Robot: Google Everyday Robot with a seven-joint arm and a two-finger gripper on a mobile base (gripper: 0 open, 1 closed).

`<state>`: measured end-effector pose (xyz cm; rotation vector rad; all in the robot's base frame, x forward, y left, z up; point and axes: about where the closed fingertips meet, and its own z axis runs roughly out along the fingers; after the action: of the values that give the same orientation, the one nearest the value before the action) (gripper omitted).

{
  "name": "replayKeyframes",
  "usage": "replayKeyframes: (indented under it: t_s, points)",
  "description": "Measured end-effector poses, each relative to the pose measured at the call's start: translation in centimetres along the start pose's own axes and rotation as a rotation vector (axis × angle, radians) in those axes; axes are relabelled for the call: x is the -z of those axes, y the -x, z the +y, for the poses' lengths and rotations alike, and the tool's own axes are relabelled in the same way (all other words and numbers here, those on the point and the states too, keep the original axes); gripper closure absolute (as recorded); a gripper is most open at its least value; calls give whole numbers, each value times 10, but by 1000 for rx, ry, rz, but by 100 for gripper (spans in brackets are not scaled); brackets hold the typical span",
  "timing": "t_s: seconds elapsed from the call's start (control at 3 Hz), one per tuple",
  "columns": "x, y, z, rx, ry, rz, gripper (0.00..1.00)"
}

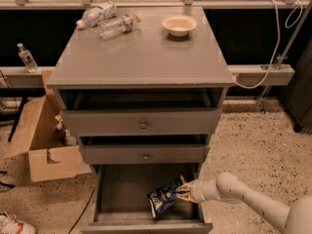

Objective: Pick blue chip bag from bottom drawer and place on counter

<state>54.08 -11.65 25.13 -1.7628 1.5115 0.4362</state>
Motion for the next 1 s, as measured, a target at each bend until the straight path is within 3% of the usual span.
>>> replayKeyframes:
  t_s: [0.67,1.0]
  points:
    - [17,15,-2,35,-9,-31,100]
    - [69,49,-6,102,-50,-92,100]
